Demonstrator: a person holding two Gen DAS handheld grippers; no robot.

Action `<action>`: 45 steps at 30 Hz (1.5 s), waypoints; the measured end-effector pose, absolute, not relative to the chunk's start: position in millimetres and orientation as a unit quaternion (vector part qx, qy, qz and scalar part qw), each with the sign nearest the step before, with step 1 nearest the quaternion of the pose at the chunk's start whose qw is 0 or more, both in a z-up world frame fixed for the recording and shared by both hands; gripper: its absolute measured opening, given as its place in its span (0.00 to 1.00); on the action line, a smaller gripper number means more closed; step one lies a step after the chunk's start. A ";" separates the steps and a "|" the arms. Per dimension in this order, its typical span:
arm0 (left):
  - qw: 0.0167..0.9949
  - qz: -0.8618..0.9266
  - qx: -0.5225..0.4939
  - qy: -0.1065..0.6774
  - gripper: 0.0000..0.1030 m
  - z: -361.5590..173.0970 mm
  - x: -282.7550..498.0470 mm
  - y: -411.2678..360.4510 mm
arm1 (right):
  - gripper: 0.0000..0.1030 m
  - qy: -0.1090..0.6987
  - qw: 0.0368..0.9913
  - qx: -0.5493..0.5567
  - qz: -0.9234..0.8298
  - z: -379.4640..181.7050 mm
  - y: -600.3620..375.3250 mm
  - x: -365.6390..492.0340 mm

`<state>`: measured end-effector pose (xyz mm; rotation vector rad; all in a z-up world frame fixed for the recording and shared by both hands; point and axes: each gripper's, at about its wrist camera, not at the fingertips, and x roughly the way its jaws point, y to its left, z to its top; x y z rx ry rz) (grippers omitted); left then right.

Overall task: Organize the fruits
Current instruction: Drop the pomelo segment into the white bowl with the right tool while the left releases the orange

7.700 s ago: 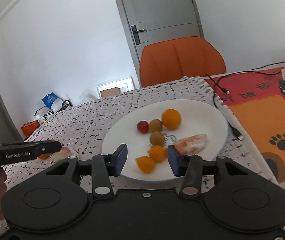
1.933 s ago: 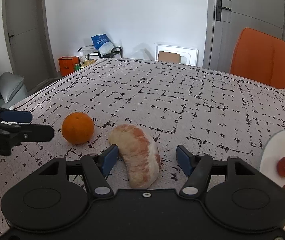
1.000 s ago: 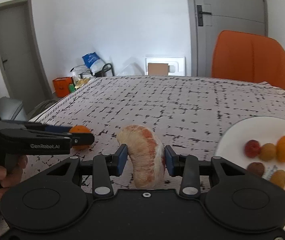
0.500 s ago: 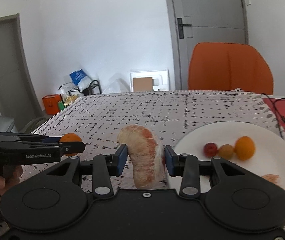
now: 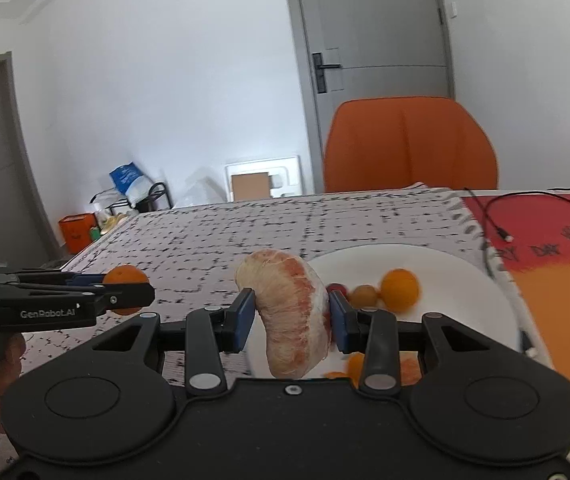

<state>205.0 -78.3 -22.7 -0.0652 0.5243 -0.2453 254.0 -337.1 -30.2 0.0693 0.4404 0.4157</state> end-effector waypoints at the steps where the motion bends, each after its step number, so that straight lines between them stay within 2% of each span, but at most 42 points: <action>1: 0.958 -0.125 -0.031 0.257 0.37 -21.6 204.9 -83.0 | 0.37 0.216 0.955 0.035 0.201 -30.0 -341.3 253.4; 29: 0.945 -0.194 -0.008 0.264 0.37 -21.7 224.1 -166.1 | 0.37 0.210 0.966 0.062 0.137 -37.1 -410.0 246.9; 40: 0.954 -0.140 -0.005 0.266 0.65 -17.7 220.2 -142.9 | 0.37 0.213 0.966 0.063 0.129 -42.0 -416.2 256.5; 45: 0.956 -0.118 -0.007 0.267 0.70 -16.5 213.8 -122.9 | 0.37 0.213 0.967 0.063 0.123 -40.1 -415.1 266.0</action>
